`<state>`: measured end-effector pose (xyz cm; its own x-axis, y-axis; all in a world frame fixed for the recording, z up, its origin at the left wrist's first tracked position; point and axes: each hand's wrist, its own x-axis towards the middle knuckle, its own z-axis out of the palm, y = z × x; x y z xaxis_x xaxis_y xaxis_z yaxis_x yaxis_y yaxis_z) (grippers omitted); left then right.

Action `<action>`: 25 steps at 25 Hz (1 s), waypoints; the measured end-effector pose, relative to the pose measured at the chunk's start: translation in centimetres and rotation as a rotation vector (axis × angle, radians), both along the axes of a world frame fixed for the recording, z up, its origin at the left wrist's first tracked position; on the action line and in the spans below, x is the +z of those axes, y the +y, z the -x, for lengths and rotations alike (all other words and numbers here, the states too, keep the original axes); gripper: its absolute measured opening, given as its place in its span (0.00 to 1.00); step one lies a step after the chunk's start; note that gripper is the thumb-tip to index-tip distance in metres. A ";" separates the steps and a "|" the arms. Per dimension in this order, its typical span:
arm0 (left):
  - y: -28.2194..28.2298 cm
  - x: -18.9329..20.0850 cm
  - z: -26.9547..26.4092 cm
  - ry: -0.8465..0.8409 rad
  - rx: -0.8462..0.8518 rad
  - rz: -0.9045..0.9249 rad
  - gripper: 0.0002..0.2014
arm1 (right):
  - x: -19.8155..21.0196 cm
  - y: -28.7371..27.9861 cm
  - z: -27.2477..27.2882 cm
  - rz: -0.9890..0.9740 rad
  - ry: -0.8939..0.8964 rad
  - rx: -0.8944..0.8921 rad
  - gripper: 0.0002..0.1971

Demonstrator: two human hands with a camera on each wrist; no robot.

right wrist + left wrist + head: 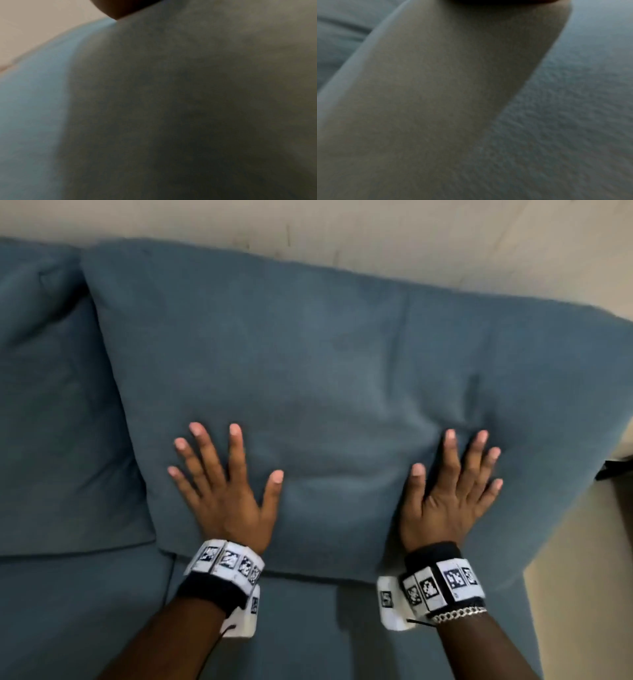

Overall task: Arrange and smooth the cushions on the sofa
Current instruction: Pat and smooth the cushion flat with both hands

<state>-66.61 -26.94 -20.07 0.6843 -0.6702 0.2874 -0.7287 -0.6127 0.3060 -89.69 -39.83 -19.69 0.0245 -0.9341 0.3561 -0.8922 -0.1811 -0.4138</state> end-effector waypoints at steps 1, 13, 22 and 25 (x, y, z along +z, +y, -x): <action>-0.8 -0.2 1.9 -0.011 -0.066 0.025 0.40 | 0.3 0.8 -1.9 0.002 -0.102 -0.076 0.32; 5.1 -4.6 0.5 -0.040 -0.141 -0.125 0.43 | -3.2 2.1 2.3 -0.024 -0.067 -0.037 0.40; -12.3 8.6 0.7 -0.297 -0.514 -0.137 0.41 | 5.5 -10.6 5.6 0.153 0.240 0.303 0.35; -12.6 11.2 -1.2 -0.091 -0.165 -0.025 0.39 | 6.8 -15.2 10.8 0.031 -0.249 -0.157 0.47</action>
